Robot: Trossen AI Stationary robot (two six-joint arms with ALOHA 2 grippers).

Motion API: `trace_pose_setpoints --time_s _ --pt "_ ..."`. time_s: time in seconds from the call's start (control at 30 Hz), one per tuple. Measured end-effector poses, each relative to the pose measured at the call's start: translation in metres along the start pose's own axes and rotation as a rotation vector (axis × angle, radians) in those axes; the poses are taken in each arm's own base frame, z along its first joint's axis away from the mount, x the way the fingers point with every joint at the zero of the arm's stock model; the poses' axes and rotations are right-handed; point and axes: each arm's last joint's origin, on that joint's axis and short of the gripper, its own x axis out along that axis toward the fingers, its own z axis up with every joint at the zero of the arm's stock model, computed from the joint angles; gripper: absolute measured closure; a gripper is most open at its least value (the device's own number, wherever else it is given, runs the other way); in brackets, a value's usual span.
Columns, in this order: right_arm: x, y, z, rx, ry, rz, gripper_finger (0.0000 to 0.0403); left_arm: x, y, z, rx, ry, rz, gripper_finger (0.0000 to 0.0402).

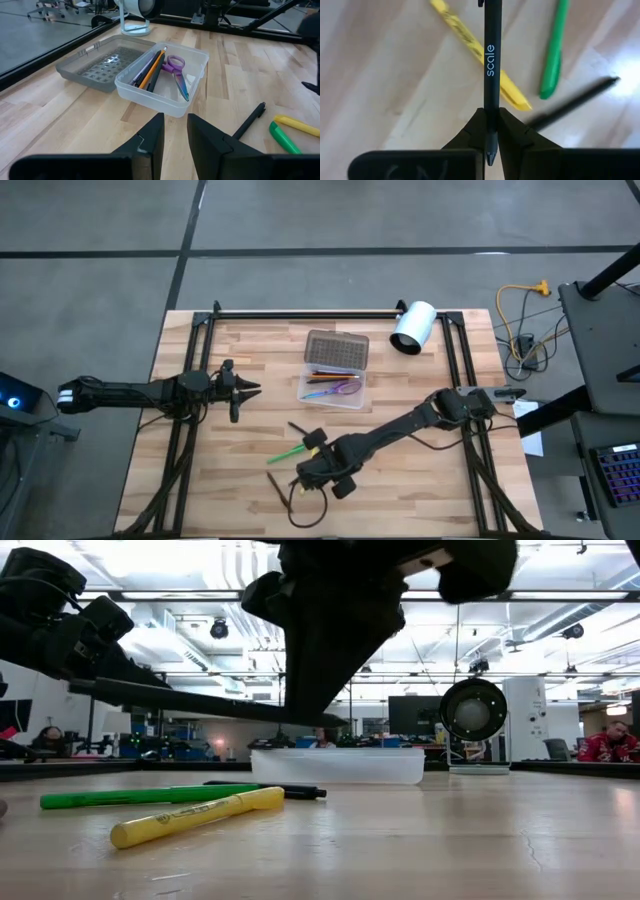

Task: Pick & place school supplies into a supply box
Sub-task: Put the black pen into the supply box

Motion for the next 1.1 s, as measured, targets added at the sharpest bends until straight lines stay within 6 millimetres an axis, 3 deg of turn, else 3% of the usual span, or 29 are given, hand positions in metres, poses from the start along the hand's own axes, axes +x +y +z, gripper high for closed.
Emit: trace_pose_setpoints --time_s 0.6,0.9,1.1 --pt "0.004 -0.008 -0.007 0.173 0.051 -0.144 0.0388 0.000 0.000 0.000 0.000 0.000 0.000 0.0332" --pt "-0.009 -0.015 -0.015 0.327 0.049 -0.369 0.0388 0.000 0.000 0.000 0.000 0.000 0.000 0.0332" --pt "-0.004 -0.015 -0.025 0.340 0.100 -0.422 0.0388 0.000 0.000 0.000 0.000 0.000 0.000 0.0332"
